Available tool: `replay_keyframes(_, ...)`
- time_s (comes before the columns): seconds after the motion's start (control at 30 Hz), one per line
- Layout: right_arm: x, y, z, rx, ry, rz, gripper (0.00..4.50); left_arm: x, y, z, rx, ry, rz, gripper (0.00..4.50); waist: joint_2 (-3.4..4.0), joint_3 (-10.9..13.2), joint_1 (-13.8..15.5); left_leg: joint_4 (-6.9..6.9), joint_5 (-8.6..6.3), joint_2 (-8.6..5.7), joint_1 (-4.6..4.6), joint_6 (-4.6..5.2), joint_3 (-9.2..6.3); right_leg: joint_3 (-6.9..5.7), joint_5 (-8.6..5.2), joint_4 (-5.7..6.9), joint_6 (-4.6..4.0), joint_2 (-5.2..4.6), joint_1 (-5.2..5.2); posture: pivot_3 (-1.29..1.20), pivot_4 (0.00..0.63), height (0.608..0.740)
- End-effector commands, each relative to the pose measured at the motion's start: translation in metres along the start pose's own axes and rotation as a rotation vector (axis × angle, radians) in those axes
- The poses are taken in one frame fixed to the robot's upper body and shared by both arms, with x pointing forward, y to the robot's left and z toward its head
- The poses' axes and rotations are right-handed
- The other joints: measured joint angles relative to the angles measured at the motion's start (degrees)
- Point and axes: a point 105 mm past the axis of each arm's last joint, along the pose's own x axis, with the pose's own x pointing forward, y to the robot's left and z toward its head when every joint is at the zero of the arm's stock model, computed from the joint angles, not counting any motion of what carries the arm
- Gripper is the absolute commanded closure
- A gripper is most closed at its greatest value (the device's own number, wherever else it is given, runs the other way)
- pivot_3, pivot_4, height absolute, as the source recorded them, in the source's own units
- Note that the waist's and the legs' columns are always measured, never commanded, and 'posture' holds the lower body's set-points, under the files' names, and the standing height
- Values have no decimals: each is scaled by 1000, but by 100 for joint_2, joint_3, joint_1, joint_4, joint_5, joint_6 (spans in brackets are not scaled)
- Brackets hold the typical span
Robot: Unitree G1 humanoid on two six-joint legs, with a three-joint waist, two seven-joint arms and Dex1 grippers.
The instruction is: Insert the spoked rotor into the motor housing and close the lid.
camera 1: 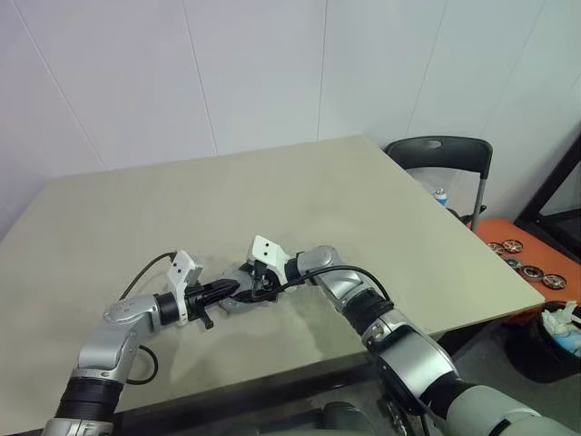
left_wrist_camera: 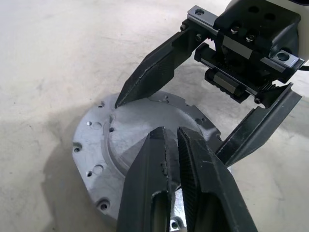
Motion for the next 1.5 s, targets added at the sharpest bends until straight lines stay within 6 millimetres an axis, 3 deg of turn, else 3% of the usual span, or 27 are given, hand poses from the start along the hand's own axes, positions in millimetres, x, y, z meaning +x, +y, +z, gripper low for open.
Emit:
replay_keyframes(0.03,-8,5,-66,106,250,-27,1255,-3,6,-8,3,50,20,4063,0,0,2,-1,0,0,-2,0,0,0,-3,0,3,-1,0,0,0,740)
replay_keyframes(0.57,-10,6,-54,202,197,-27,1255,-2,4,-7,20,60,5,4063,6,9,24,-15,-2,-2,-13,-3,0,0,-13,-14,10,-5,-10,0,0,740)
replay_keyframes(0.67,-9,1,-36,198,112,-44,1255,-2,4,-6,22,58,7,4063,3,17,29,-17,-3,-2,-16,-4,0,0,-13,-19,10,-5,-11,0,0,740)
replay_keyframes(0.8,-10,-3,-25,204,95,-53,46,-2,6,-6,22,56,11,4108,-1,40,46,-16,-3,-2,-26,-4,0,0,-12,-25,10,-5,-17,0,0,740)
replay_keyframes(1.0,-24,-2,-8,241,45,23,46,-1,9,-5,24,51,17,4108,-7,35,139,-5,10,-3,-84,16,-1,-1,0,-24,28,-4,-93,0,0,740)
replay_keyframes(1.23,-50,5,30,228,-79,160,46,-1,11,-2,26,45,17,4108,4,59,189,-12,2,-6,-120,22,-3,-3,7,-52,33,-8,-127,0,0,740)
replay_keyframes(1.33,-56,5,42,228,-108,174,46,-1,13,-4,24,48,20,4108,-1,57,189,-6,0,-6,-175,23,-3,-4,12,-55,34,-8,-176,0,0,740)
replay_keyframes(1.5,-59,-18,45,259,-124,61,46,-1,13,-5,24,51,19,4108,1,58,232,0,1,-8,-216,21,-1,-3,34,-50,10,-11,-223,0,0,740)
